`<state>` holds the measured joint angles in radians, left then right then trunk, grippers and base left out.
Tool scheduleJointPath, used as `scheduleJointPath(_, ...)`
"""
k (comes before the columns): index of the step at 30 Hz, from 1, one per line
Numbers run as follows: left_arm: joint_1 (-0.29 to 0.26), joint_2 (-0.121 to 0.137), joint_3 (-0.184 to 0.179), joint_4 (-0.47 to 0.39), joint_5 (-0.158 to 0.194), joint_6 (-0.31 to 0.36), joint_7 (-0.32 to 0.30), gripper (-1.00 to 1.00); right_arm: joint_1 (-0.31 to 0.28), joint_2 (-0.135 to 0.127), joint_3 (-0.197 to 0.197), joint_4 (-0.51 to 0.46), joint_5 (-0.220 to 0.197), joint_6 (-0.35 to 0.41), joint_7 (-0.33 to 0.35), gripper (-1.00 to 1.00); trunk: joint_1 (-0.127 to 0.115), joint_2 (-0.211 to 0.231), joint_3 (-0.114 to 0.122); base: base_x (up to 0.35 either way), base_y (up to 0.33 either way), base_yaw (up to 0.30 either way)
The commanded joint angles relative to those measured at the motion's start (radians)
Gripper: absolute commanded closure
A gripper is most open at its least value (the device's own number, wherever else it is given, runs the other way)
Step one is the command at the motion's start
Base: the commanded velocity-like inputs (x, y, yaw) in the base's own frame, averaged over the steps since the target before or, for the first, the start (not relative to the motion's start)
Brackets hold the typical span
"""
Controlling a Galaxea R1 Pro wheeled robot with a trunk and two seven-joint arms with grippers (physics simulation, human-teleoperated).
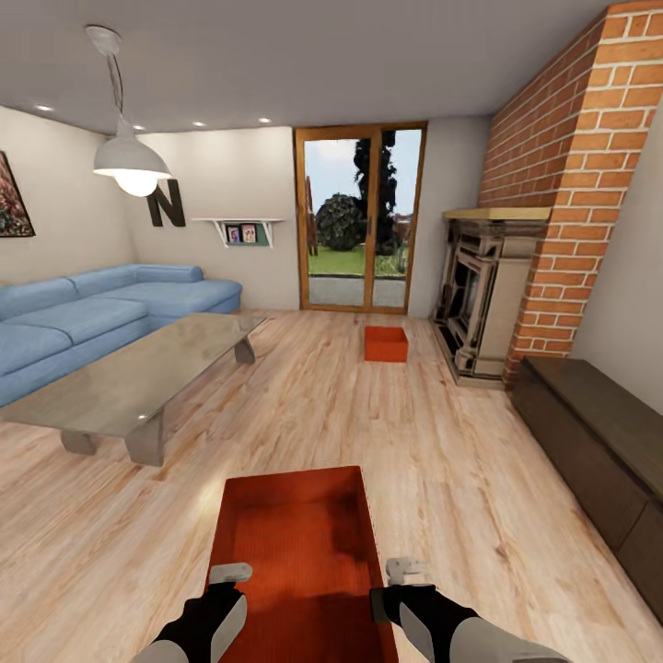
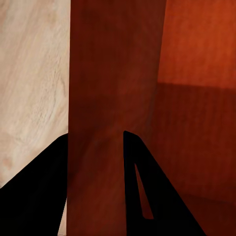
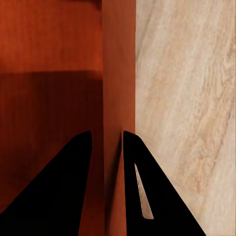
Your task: Move the two storage containers from the living room to the garage. In the garage, place one container on the floor and stack the other container on top of it (either order is fine).
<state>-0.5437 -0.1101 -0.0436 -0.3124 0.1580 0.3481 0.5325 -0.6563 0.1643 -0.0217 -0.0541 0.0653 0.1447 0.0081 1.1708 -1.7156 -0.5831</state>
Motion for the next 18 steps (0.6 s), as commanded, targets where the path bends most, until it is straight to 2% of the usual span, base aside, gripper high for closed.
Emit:
scheduleJointPath(1,0.0,-0.002,-0.005,0.003,0.012,0.012,0.034,1.0,0.0,0.0,-0.003,-0.006,0.02,-0.023,-0.01,1.0,0.0,0.0,-0.001,0.0,0.0,0.282)
scheduleJointPath(18,0.0,-0.002,-0.004,0.003,0.012,0.012,0.034,1.0,0.0,0.0,-0.003,-0.006,0.02,-0.023,-0.01,1.0,0.0,0.0,0.006,0.0,0.0,0.282)
